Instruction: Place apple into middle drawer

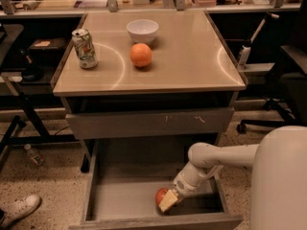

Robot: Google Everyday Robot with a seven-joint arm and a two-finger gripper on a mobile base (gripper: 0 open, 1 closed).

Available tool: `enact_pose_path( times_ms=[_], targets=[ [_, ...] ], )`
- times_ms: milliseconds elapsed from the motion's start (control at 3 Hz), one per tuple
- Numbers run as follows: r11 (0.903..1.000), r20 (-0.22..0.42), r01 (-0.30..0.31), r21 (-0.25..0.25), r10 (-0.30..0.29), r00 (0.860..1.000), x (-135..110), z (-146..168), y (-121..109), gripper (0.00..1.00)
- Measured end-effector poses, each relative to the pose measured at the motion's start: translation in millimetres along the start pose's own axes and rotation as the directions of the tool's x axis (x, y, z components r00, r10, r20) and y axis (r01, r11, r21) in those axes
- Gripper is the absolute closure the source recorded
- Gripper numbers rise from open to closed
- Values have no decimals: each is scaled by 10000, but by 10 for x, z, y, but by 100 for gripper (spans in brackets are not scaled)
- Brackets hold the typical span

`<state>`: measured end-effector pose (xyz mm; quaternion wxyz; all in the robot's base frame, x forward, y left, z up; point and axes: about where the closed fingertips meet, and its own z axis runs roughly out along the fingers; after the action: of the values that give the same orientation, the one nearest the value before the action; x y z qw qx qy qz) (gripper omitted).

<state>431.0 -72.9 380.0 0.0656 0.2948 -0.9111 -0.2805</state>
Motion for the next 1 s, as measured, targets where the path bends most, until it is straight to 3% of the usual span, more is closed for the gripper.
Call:
enact_pose_path(
  times_ms=[1000],
  targets=[
    [9990, 34, -347, -278, 348, 9994, 55, 146, -95, 100]
  ],
)
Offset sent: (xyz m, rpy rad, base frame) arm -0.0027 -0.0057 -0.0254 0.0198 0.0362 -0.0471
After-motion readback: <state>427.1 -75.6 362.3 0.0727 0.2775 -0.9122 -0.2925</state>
